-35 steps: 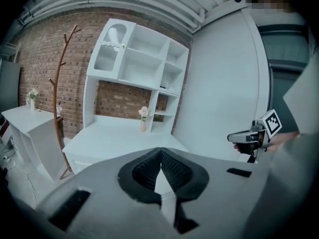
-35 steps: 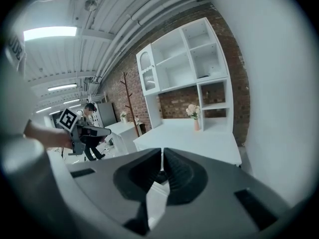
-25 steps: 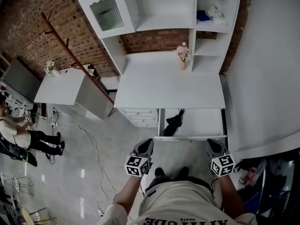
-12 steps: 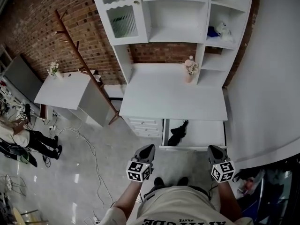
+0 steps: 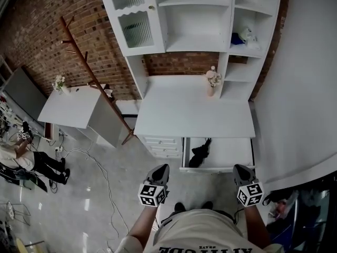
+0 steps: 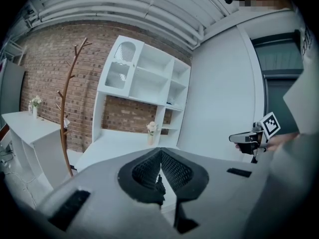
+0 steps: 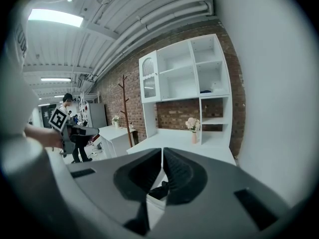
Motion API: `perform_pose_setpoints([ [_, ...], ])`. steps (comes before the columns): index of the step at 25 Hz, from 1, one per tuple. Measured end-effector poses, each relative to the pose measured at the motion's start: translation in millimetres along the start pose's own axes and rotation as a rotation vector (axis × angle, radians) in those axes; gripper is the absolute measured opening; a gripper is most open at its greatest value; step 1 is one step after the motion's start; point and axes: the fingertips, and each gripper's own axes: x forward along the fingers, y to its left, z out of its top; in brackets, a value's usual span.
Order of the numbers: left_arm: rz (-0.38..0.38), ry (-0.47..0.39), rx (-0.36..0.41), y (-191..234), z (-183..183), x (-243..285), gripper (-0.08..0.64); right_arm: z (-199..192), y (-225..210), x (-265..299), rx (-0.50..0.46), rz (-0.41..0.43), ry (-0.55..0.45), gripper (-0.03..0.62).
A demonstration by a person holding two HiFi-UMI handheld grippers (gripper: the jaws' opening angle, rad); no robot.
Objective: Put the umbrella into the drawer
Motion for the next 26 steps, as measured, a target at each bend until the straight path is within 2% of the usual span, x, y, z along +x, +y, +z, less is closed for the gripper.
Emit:
perform_pose_setpoints([
  [6, -0.019, 0.008, 0.016, -6, -6, 6, 0.025, 3, -5, 5, -0.002, 0.001, -0.006, 0.034],
  [26, -0.015, -0.015, 0.03, -10, 9, 5, 0.025, 14, -11, -11, 0.002, 0.008, -0.036, 0.034],
])
